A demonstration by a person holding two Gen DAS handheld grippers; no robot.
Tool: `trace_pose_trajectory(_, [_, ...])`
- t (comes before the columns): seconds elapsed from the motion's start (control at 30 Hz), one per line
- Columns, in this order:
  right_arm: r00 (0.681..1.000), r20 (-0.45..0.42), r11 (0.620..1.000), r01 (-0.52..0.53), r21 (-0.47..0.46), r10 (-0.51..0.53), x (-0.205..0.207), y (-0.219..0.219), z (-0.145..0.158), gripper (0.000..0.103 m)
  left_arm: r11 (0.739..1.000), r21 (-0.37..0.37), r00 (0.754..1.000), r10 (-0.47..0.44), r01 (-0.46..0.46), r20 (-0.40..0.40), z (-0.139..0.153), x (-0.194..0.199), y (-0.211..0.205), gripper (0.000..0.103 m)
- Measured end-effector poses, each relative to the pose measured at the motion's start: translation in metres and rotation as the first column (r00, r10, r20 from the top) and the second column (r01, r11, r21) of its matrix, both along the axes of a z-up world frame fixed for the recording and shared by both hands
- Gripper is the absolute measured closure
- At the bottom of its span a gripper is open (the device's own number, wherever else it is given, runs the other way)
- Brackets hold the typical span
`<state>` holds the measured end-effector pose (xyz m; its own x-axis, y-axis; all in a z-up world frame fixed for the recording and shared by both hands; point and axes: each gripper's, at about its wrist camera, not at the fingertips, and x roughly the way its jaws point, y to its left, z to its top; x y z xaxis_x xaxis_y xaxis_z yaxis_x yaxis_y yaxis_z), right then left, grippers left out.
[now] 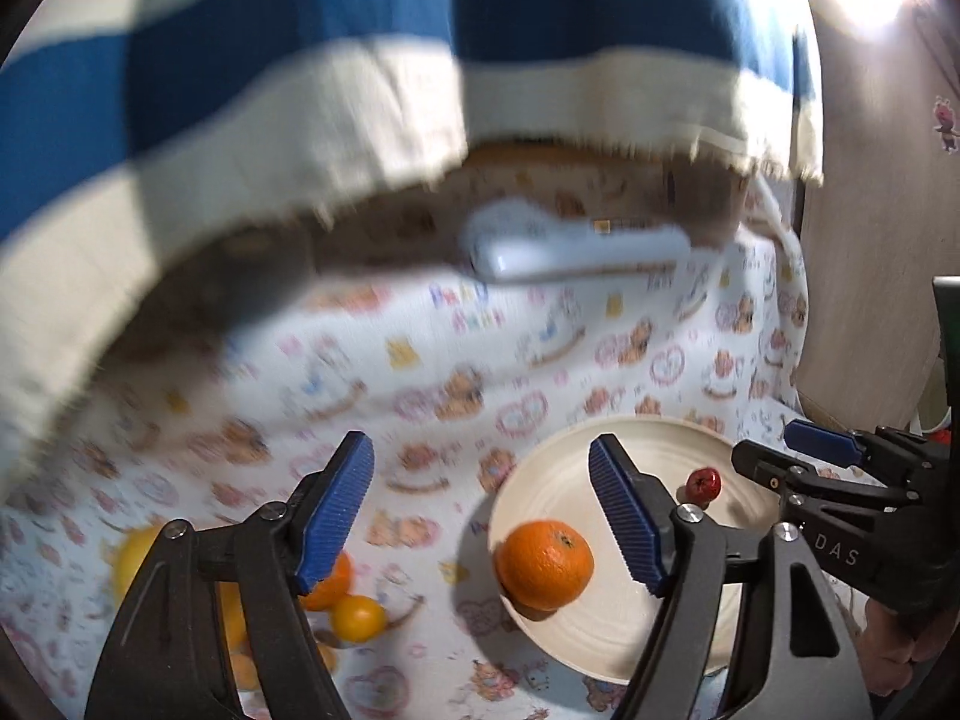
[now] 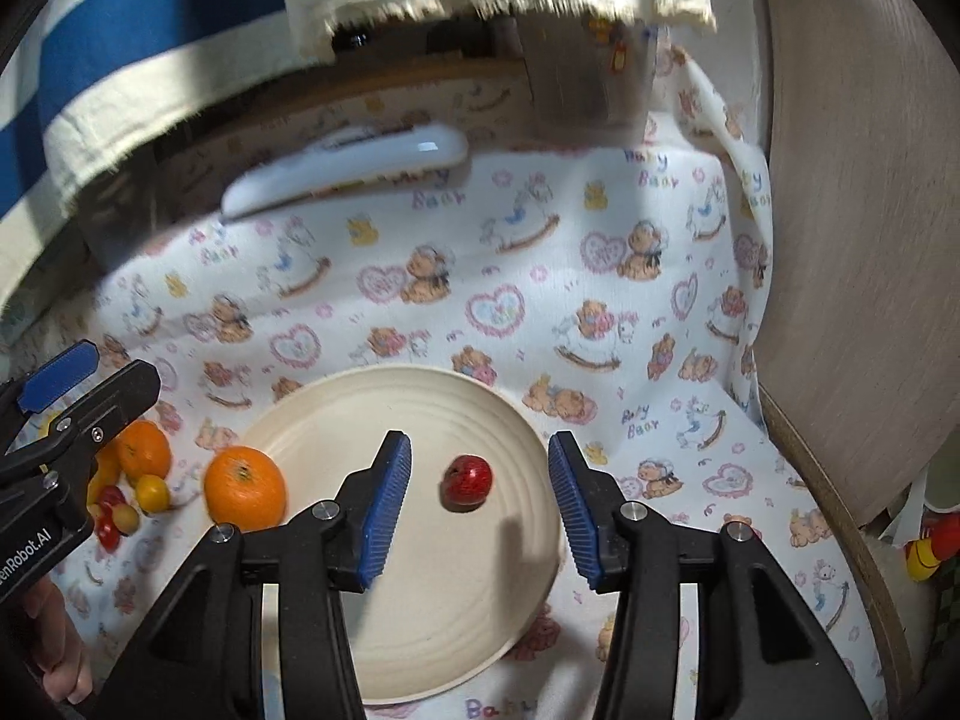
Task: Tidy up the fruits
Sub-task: 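Open the right gripper to drop the plum on the plate while the left withdraws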
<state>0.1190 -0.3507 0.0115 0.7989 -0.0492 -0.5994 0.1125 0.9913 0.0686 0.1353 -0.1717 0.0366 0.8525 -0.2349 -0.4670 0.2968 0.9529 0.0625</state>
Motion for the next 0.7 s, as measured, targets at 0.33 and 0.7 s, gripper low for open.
trace_pose_trajectory(0.33, [0.985, 0.162, 0.997, -0.049, -0.065, 0.059, -0.033, 0.03, 0.033, 0.052, 0.994, -0.073, 0.979, 0.088, -0.075, 0.182, 0.049, -0.063, 0.061, 0.005])
trace_pose_trajectory(0.7, [0.967, 0.205, 0.986, -0.134, -0.095, 0.151, -0.051, 0.061, 0.036, 0.05, 0.983, -0.094, 0.962, 0.175, -0.159, 0.208, 0.037, -0.093, 0.128, 0.001])
